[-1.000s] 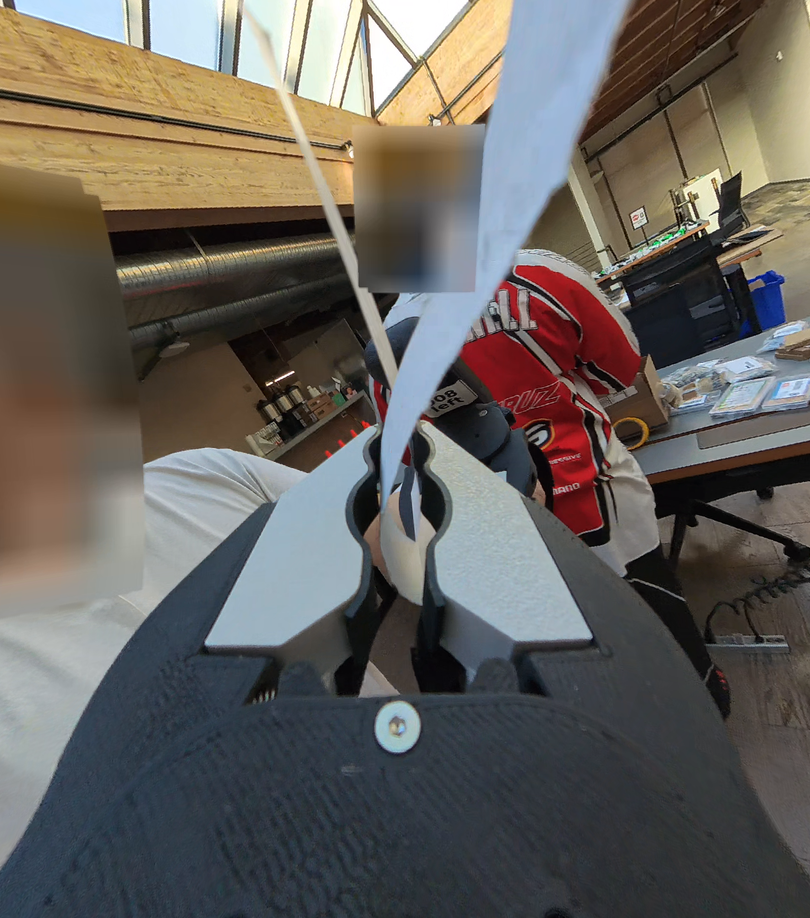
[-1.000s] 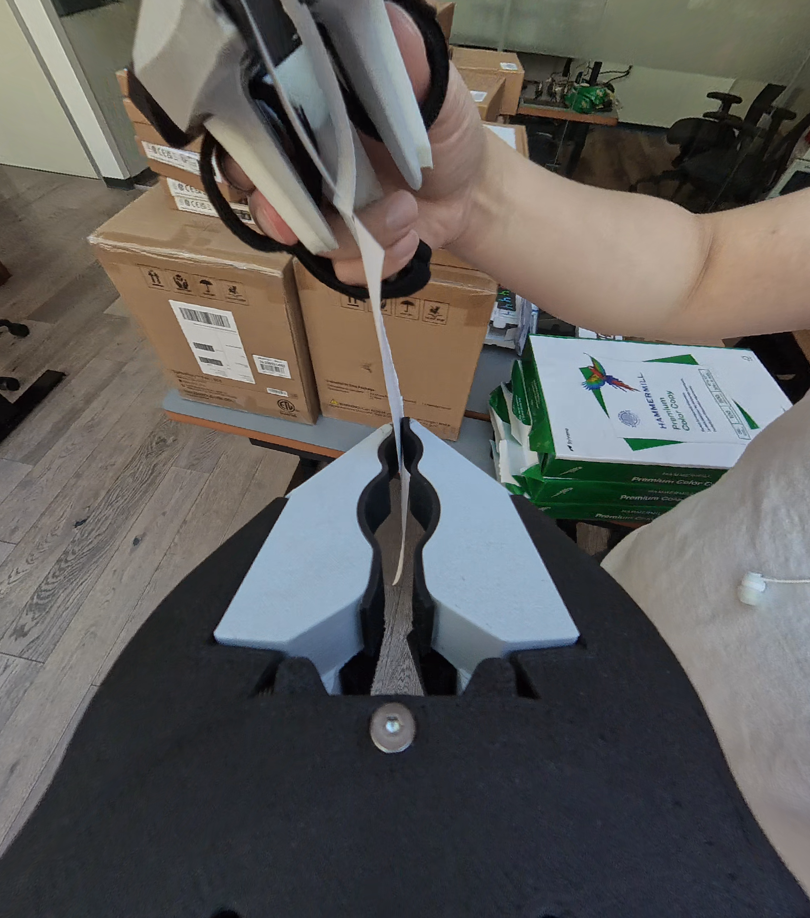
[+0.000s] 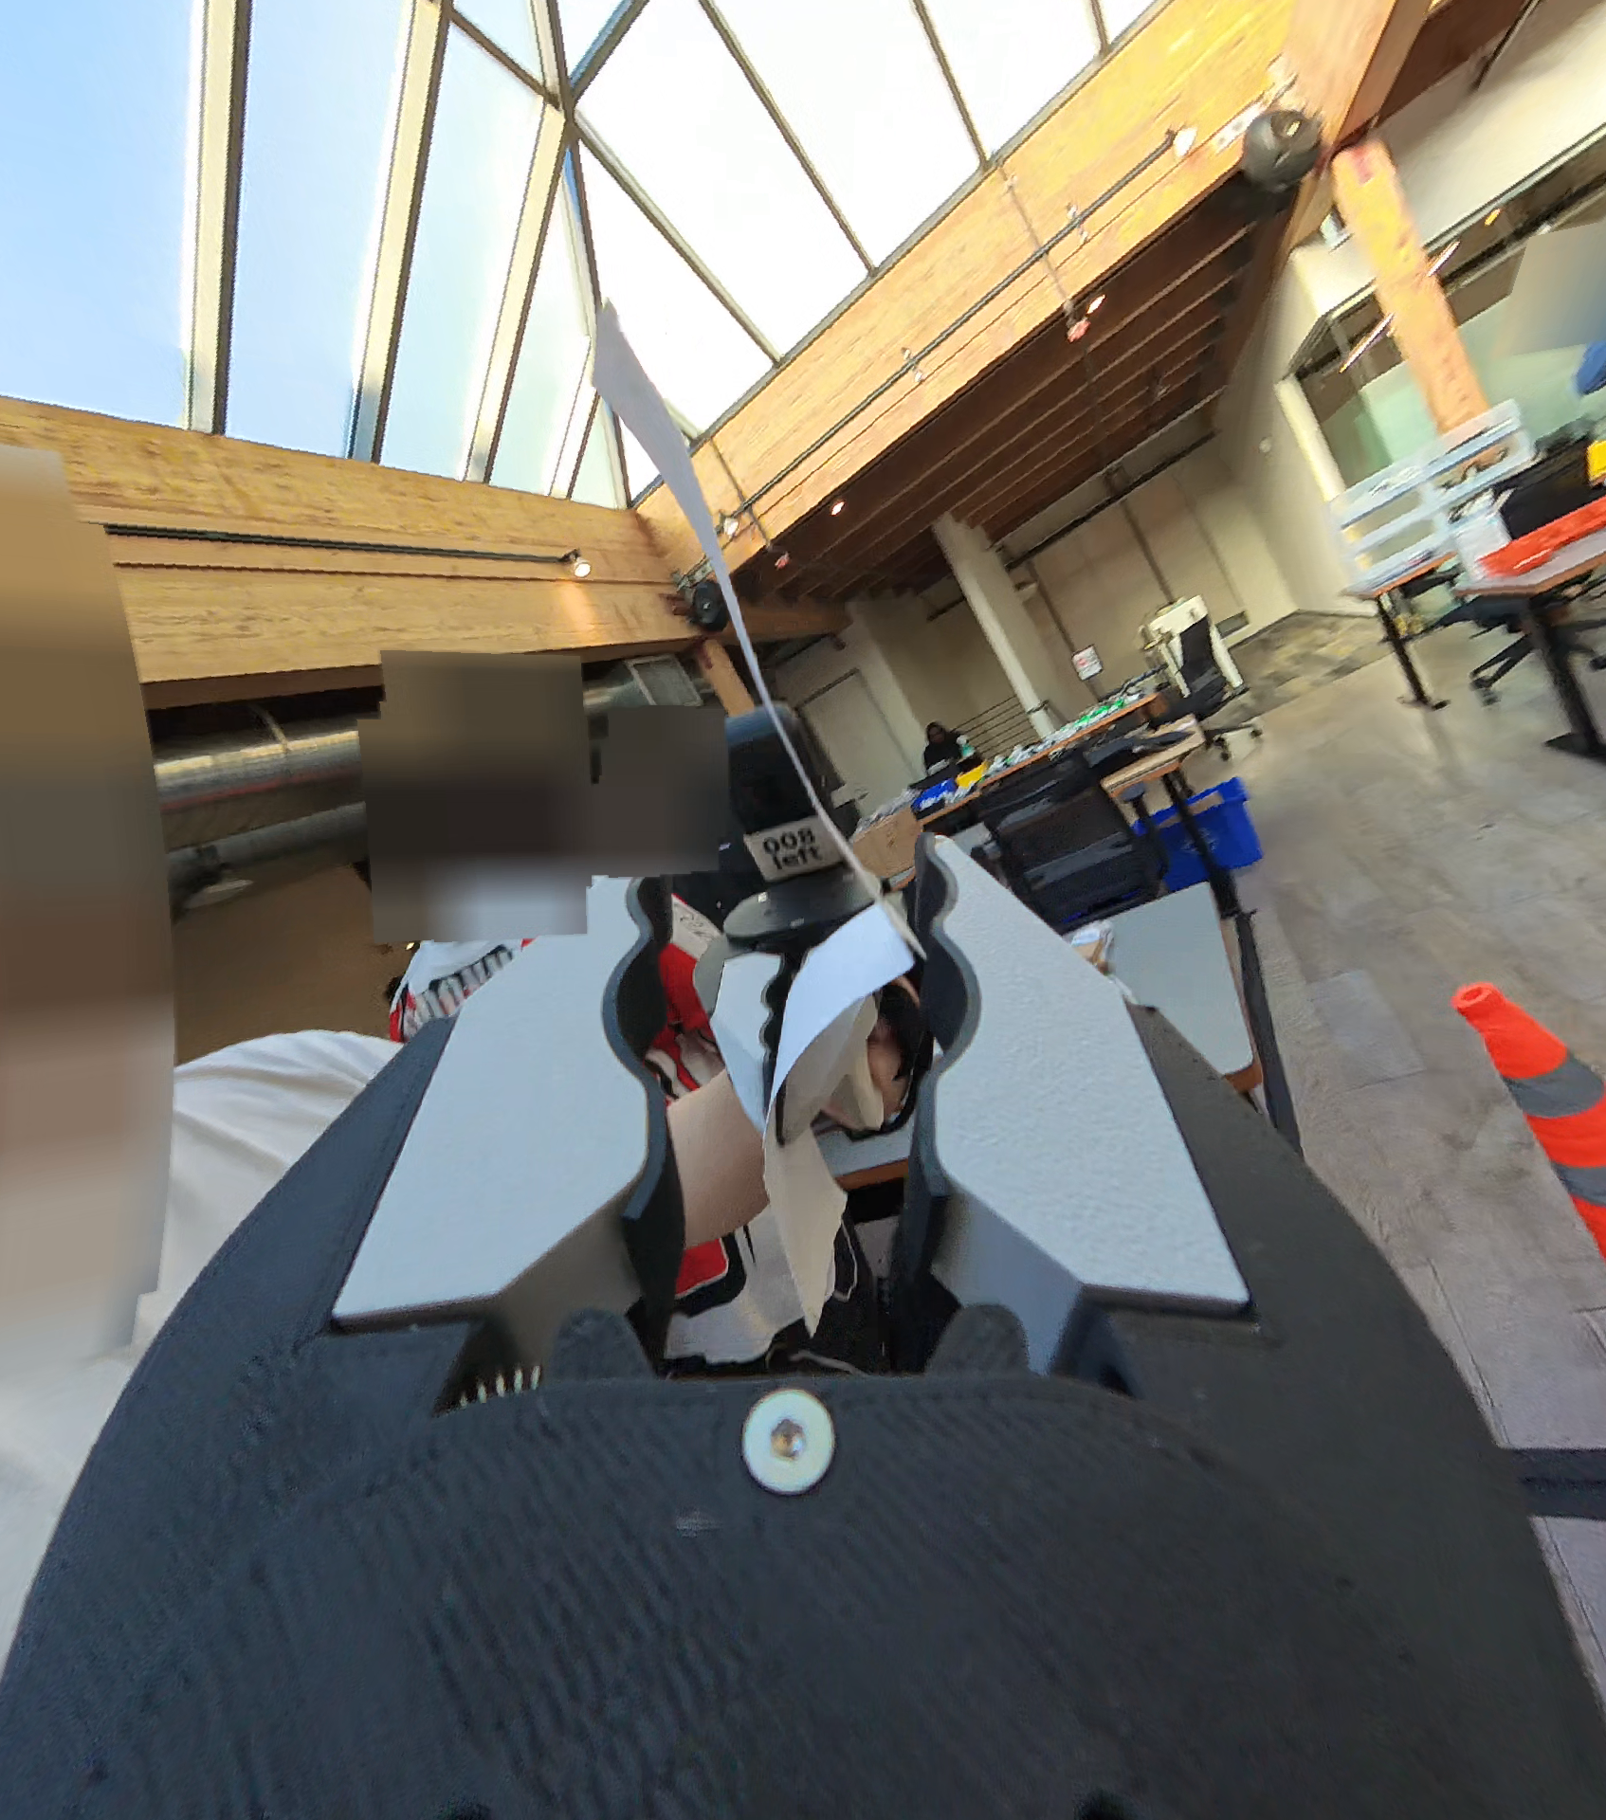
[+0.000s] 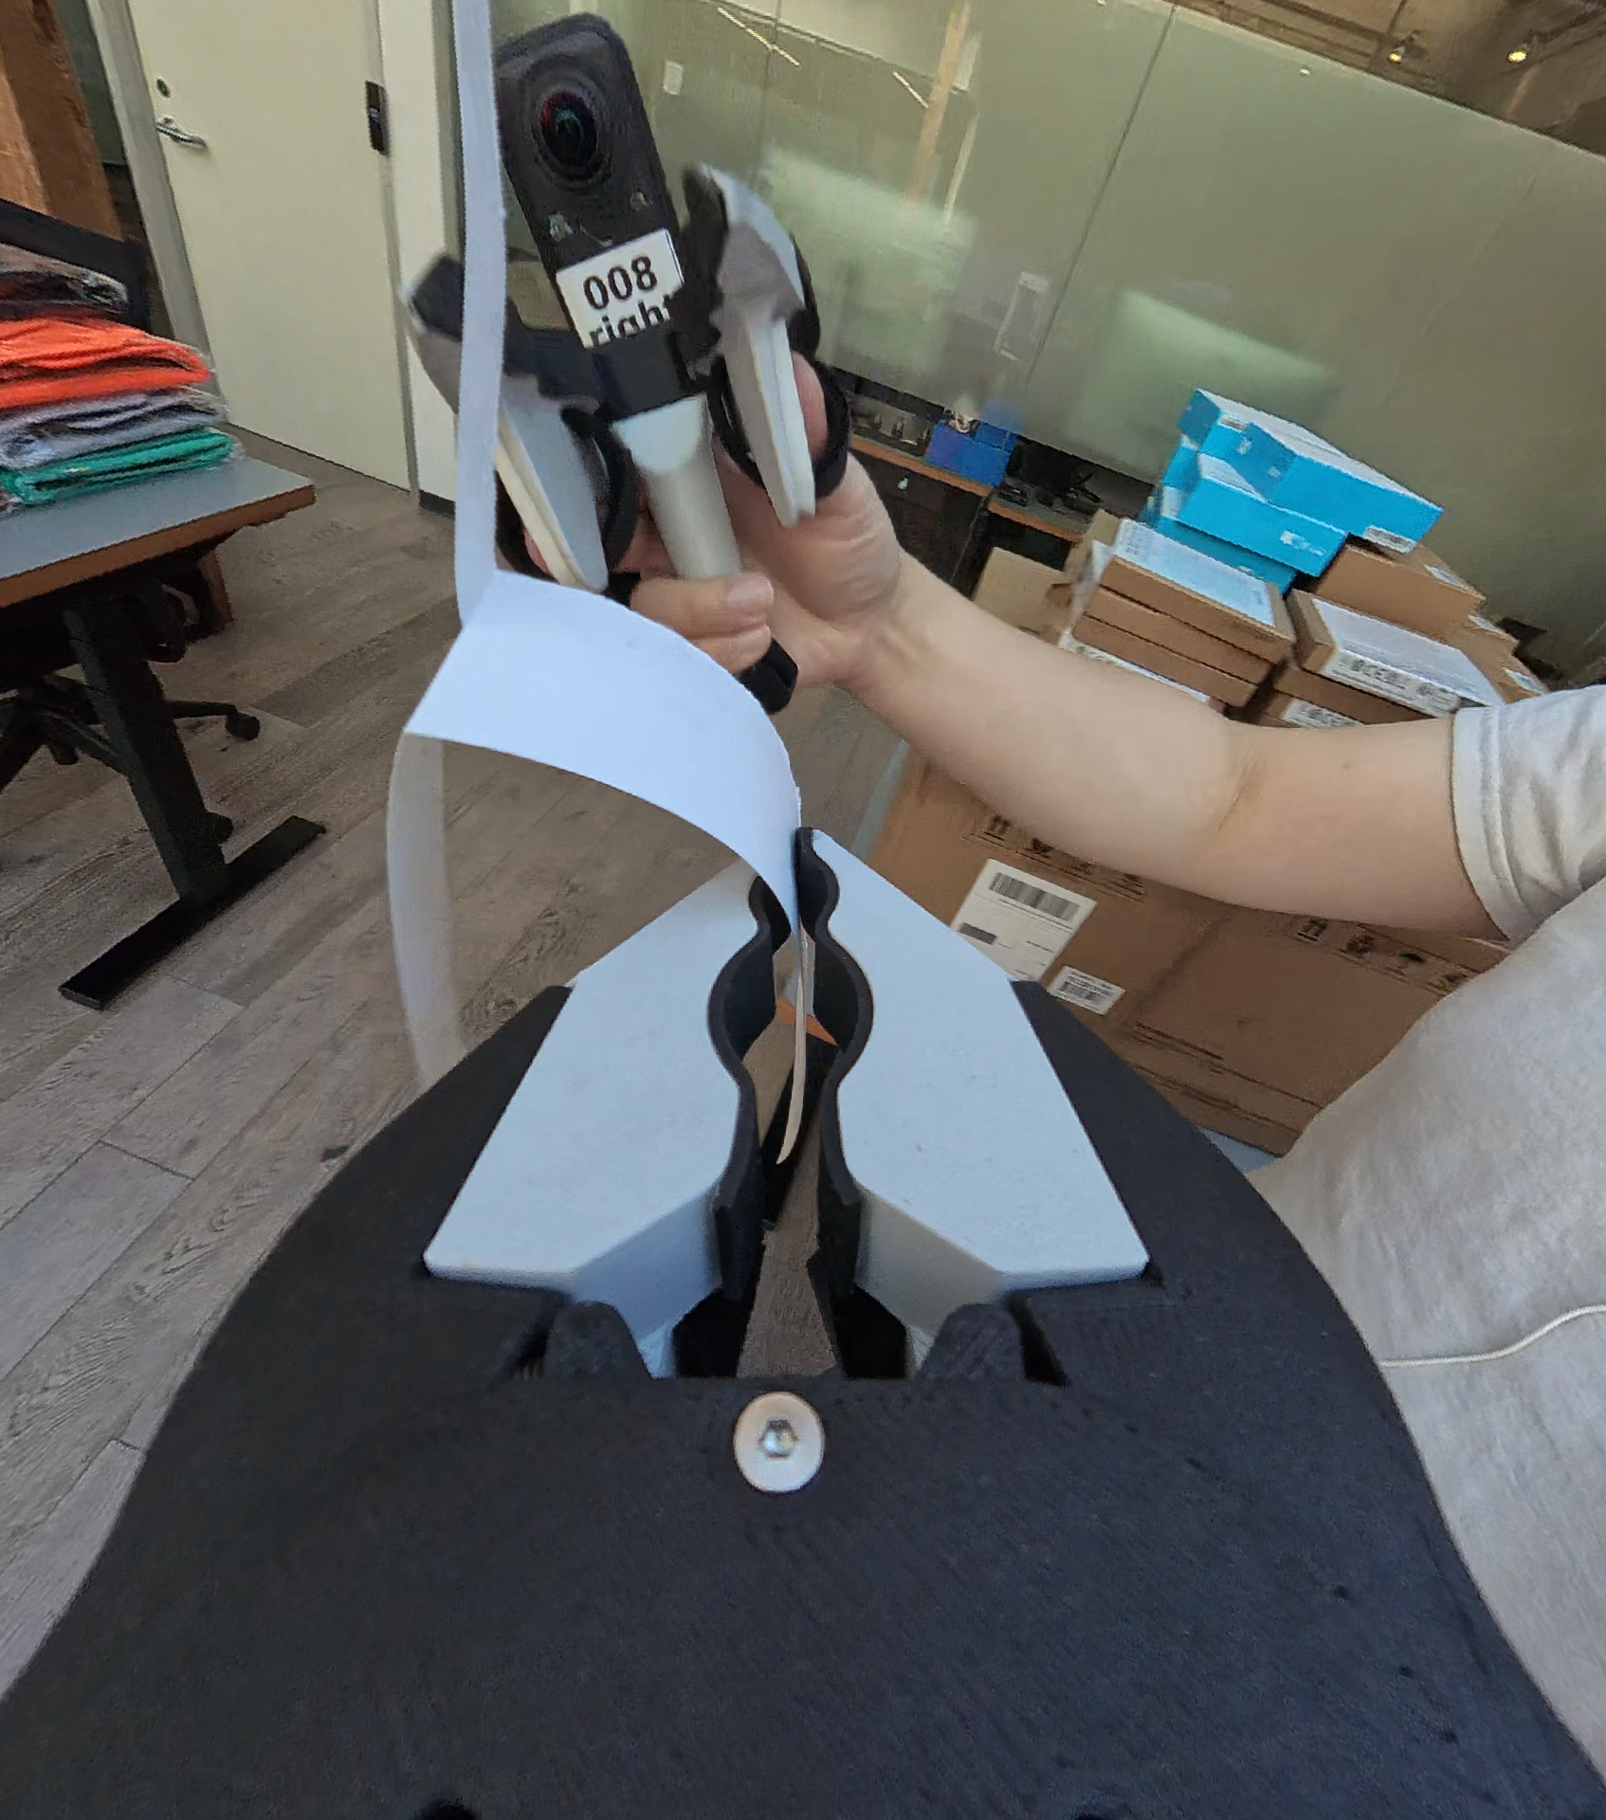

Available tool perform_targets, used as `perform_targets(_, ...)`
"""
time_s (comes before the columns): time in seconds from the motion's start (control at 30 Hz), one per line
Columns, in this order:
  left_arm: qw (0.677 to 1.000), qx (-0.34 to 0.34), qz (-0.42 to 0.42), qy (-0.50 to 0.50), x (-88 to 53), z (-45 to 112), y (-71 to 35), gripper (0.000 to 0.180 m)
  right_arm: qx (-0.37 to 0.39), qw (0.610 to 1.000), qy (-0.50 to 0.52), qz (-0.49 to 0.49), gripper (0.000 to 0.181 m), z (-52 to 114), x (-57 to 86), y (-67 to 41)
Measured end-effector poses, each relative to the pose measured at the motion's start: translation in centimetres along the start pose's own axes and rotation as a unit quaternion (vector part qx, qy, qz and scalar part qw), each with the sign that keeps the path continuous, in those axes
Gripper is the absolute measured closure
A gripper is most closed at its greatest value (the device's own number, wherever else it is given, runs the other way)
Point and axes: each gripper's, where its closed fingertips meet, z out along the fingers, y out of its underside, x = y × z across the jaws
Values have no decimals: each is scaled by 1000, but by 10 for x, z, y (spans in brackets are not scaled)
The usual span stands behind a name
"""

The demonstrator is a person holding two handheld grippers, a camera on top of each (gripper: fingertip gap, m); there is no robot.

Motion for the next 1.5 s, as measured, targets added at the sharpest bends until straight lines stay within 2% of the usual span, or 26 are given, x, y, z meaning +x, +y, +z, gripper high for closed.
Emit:
perform_targets(0.1,998,-55,-37,6,55,-7,-3,131,-10,1000,-20,0,181,16,-54,-11)
perform_targets(0.2,994,-66,-89,20,108,-10,-32,127,-2,999,-31,-21,181,33,-103,-23)
perform_targets(0.37,992,-114,-55,7,172,-14,-58,140,23,995,-77,-52,181,44,-178,-39)
perform_targets(0.43,994,-99,-44,5,193,-16,-72,145,42,993,-90,-59,181,37,-200,-47)
perform_targets(0.47,995,-92,-30,13,207,-16,-76,155,45,992,-101,-57,181,31,-212,-48)
perform_targets(0.53,993,-108,36,-32,225,-8,-69,156,34,988,-145,-37,181,16,-240,-43)
perform_targets(0.6,972,-152,141,-112,237,10,-51,155,17,983,-183,-18,181,-2,-263,-35)
perform_targets(0.7,957,-150,184,-169,268,57,-44,147,-5,977,-212,-9,181,-32,-290,-25)
perform_targets(0.73,954,-161,179,-181,277,74,-40,150,-17,974,-225,-3,181,-43,-299,-21)
perform_targets(0.8,944,-191,144,-227,283,103,-36,180,-29,967,-254,4,181,-68,-319,-20)
perform_targets(0.87,946,-208,87,-231,298,134,-40,180,-10,965,-264,-1,181,-95,-332,-29)
perform_targets(0.93,946,-222,3,-238,311,161,-47,180,-5,959,-284,-16,161,-129,-340,-31)
perform_targets(1.03,934,-242,-110,-237,331,200,-58,180,35,919,-393,-3,149,-210,-345,-47)
perform_targets(1.13,906,-250,-156,-303,332,231,-66,180,54,881,-465,68,143,-268,-346,-88)
perform_targets(1.2,888,-255,-164,-345,336,249,-69,180,41,887,-451,91,139,-272,-357,-109)
perform_targets(1.27,875,-268,-161,-370,346,267,-73,180,32,895,-438,78,147,-271,-378,-120)
perform_targets(1.37,856,-278,-159,-406,360,282,-83,180,-3,869,-490,73,163,-284,-413,-124)
perform_targets(1.43,847,-283,-158,-421,373,290,-92,180,-8,863,-500,76,181,-284,-425,-130)
perform_targets(1.47,843,-283,-148,-433,378,291,-99,180,-4,857,-510,76,181,-285,-431,-135)
perform_targets(1.5,835,-287,-131,-451,382,290,-105,167,0,847,-526,72,181,-290,-438,-139)
